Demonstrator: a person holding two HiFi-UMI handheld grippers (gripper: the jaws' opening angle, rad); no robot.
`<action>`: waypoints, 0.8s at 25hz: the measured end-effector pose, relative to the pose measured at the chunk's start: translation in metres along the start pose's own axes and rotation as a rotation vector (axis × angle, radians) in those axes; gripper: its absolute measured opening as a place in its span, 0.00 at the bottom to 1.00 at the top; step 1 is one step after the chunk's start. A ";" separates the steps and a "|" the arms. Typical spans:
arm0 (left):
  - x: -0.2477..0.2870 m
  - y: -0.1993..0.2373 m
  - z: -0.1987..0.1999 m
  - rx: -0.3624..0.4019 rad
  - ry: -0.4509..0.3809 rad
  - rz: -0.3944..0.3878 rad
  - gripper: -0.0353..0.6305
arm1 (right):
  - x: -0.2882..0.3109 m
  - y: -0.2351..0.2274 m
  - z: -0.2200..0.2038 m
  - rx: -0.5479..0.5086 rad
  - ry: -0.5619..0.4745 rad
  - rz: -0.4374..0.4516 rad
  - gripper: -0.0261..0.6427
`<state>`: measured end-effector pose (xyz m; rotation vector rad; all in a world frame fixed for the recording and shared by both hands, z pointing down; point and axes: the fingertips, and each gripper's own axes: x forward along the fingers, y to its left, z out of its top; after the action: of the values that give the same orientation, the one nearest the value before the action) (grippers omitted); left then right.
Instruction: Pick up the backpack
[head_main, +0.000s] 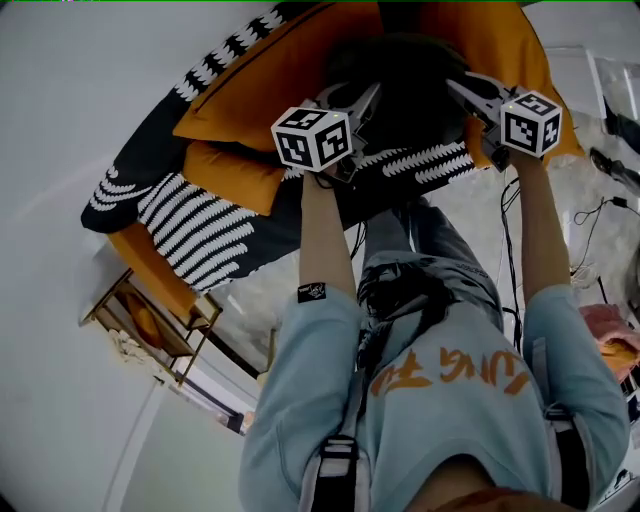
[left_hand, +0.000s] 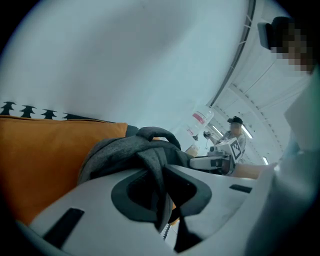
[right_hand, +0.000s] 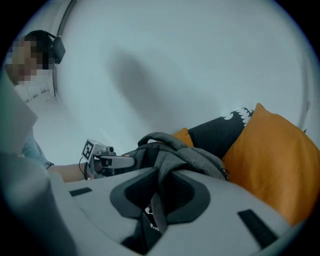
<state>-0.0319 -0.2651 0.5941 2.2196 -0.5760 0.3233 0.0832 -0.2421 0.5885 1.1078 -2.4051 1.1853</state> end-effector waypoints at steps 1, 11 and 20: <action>-0.011 -0.007 -0.003 0.013 -0.002 -0.011 0.16 | -0.005 0.011 -0.003 -0.005 -0.004 0.005 0.14; -0.055 -0.086 -0.030 0.070 -0.045 0.040 0.16 | -0.067 0.061 -0.031 -0.074 -0.012 0.081 0.13; -0.112 -0.170 -0.007 0.181 -0.222 0.074 0.16 | -0.128 0.129 0.005 -0.241 -0.139 0.155 0.13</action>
<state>-0.0441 -0.1292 0.4431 2.4311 -0.7759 0.1731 0.0785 -0.1292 0.4464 0.9731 -2.6951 0.8544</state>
